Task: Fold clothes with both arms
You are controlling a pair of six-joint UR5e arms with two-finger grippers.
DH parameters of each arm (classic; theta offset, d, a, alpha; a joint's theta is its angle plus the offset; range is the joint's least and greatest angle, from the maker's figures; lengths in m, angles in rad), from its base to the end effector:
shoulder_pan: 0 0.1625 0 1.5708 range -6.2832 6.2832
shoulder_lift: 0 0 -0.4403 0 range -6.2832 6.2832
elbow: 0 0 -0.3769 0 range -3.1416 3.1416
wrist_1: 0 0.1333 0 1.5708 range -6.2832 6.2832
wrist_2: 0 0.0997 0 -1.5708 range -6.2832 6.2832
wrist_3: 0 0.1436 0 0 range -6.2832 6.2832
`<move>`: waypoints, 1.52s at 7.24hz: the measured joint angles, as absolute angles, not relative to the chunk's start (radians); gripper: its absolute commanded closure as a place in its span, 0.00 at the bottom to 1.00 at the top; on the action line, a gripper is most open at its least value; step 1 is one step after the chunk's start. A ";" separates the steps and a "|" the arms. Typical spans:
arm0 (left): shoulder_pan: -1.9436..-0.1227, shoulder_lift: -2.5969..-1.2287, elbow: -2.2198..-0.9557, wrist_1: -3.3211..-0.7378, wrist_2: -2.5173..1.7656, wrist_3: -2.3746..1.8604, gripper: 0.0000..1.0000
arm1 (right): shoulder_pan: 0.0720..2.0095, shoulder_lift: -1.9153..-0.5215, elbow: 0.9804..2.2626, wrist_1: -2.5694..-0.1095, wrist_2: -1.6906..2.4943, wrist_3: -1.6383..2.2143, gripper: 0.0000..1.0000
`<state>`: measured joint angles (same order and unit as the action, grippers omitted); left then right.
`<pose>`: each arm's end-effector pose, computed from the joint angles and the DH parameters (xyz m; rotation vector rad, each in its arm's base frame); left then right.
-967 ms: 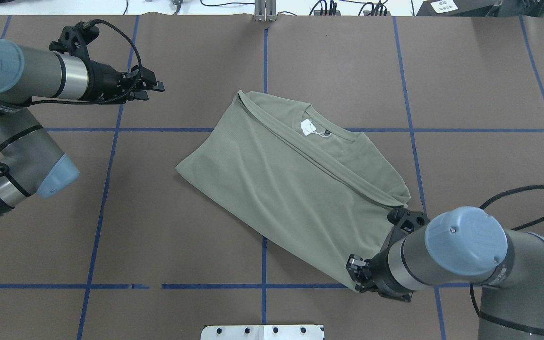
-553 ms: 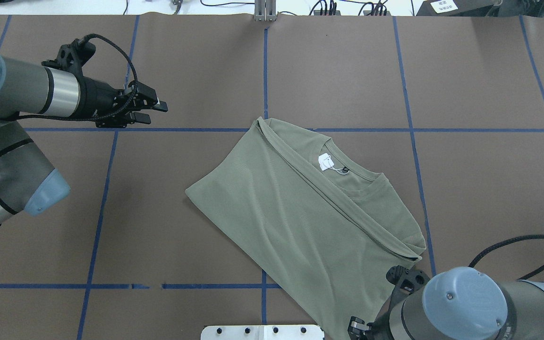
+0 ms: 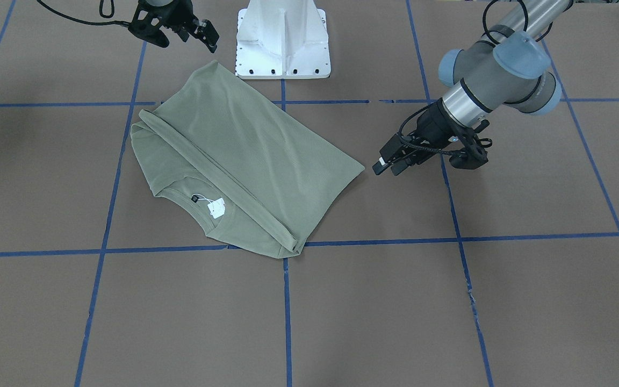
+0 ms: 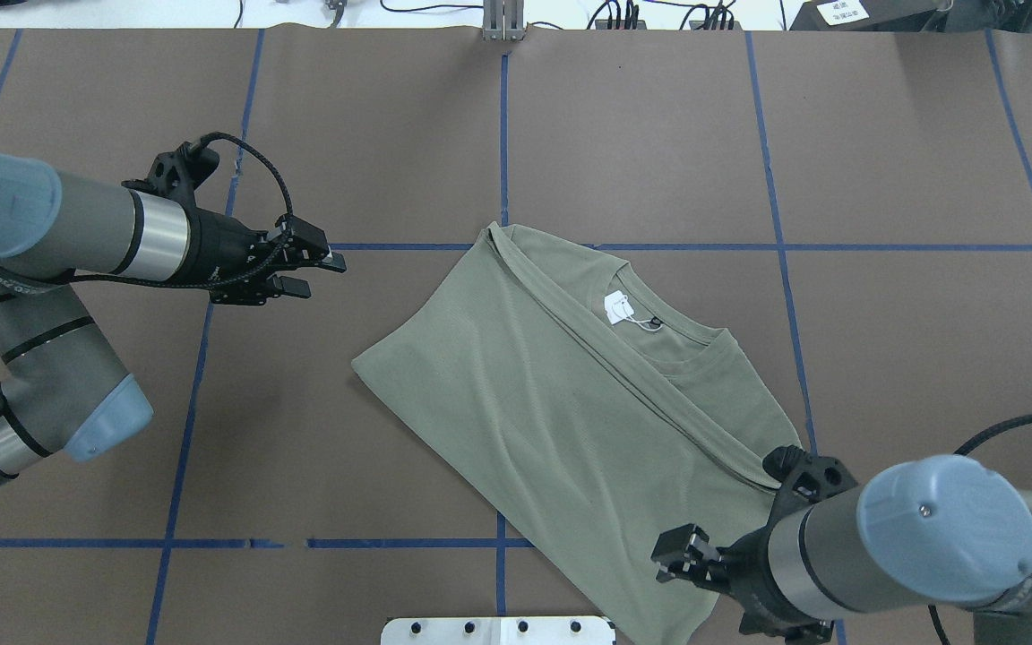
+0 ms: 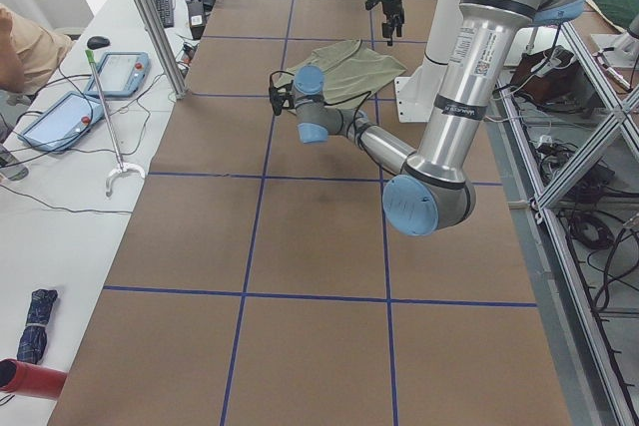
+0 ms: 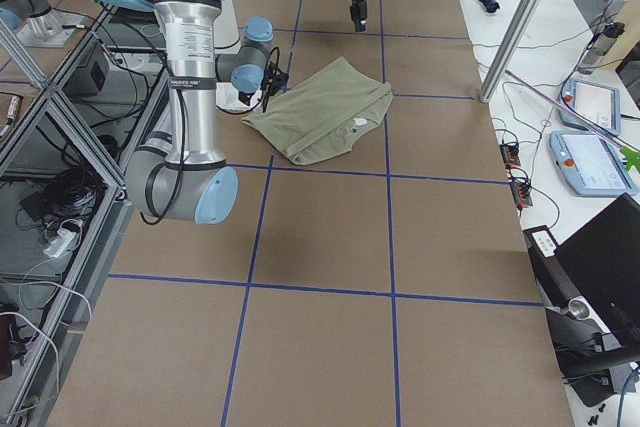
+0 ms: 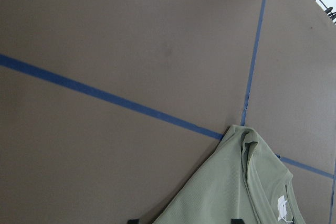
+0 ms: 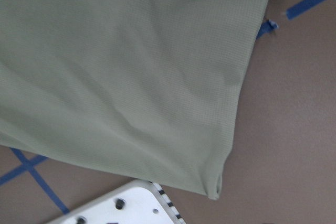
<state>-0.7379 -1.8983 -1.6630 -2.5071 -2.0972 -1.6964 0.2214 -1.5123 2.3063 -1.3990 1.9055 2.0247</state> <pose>0.4238 -0.4680 0.3549 -0.0233 1.3948 -0.3636 -0.4281 -0.1846 0.3284 -0.4206 -0.9220 0.4557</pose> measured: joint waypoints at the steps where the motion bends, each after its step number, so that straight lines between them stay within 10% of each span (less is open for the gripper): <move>1: -0.708 -1.902 -1.664 -2.484 -2.088 -1.727 0.32 | 0.294 -1.500 2.307 -1.399 1.906 2.017 0.00; 9: -0.522 -1.944 -1.635 -2.290 -1.924 -1.769 0.49 | 0.482 -1.385 2.180 -1.401 1.905 1.938 0.00; 11: -0.524 -1.938 -1.635 -2.289 -1.924 -1.768 1.00 | 0.482 -1.385 2.176 -1.401 1.904 1.937 0.00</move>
<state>-0.5244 -1.9380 -1.6347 -2.2888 -1.9236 -1.7677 0.4818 -1.3847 2.1760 -1.4005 1.9038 1.9374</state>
